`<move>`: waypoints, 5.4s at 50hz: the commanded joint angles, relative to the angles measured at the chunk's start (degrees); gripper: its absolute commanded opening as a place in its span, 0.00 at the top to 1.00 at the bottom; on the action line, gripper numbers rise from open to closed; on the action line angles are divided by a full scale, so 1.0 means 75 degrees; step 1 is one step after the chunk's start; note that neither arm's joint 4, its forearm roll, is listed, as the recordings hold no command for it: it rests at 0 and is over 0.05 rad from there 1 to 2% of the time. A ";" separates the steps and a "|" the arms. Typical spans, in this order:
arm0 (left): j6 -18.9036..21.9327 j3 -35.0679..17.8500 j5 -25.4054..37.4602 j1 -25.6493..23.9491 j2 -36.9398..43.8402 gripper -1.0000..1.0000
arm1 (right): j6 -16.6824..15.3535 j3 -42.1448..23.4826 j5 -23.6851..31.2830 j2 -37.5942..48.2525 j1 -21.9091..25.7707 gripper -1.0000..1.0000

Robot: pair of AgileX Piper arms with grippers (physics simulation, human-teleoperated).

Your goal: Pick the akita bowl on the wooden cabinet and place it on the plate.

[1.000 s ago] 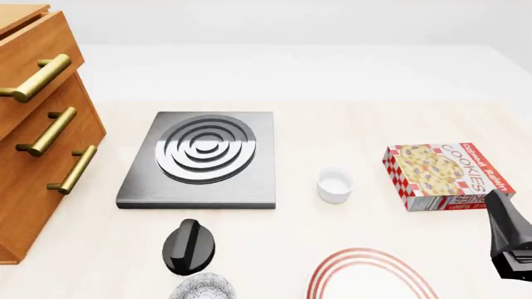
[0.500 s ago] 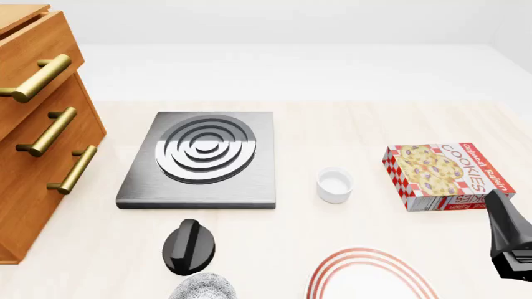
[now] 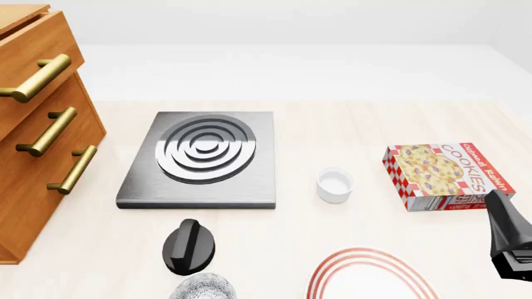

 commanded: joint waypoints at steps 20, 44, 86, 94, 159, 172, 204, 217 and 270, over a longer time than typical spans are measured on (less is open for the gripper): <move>-0.0158 0.0078 -0.0239 -0.0011 0.0403 0.00 | 0.0001 0.0000 0.0000 0.0000 -0.0001 0.00; -0.0132 0.0198 -0.0414 -0.0149 0.0695 0.00 | 0.0000 0.0000 0.0000 0.0000 0.0000 0.00; 0.0039 0.0546 -0.0741 -0.0314 0.1061 0.00 | 0.0001 0.0000 0.0001 0.0001 -0.0001 0.00; 0.0066 0.0590 -0.0795 -0.0372 0.1122 0.00 | 0.0001 0.0000 0.0001 0.0001 0.0000 0.00; -0.1568 0.0247 0.0359 -0.1685 -0.1539 1.00 | 0.0001 0.0000 0.0000 0.0000 -0.0001 0.00; -0.1598 -0.0003 0.0666 -0.2191 -0.1775 1.00 | 0.0001 0.0000 0.0000 0.0000 -0.0001 0.00; -0.1587 -0.0320 0.1175 -0.3141 -0.2217 1.00 | 0.0000 0.0000 0.0000 -0.0001 0.0000 0.00; -0.1622 -0.0328 0.1275 -0.3507 -0.2317 1.00 | -0.0001 0.0000 0.0000 0.0000 -0.0001 0.00; -0.1651 -0.0380 0.1063 -0.5261 -0.2051 1.00 | 0.0001 0.0000 0.0000 0.0000 -0.0002 0.00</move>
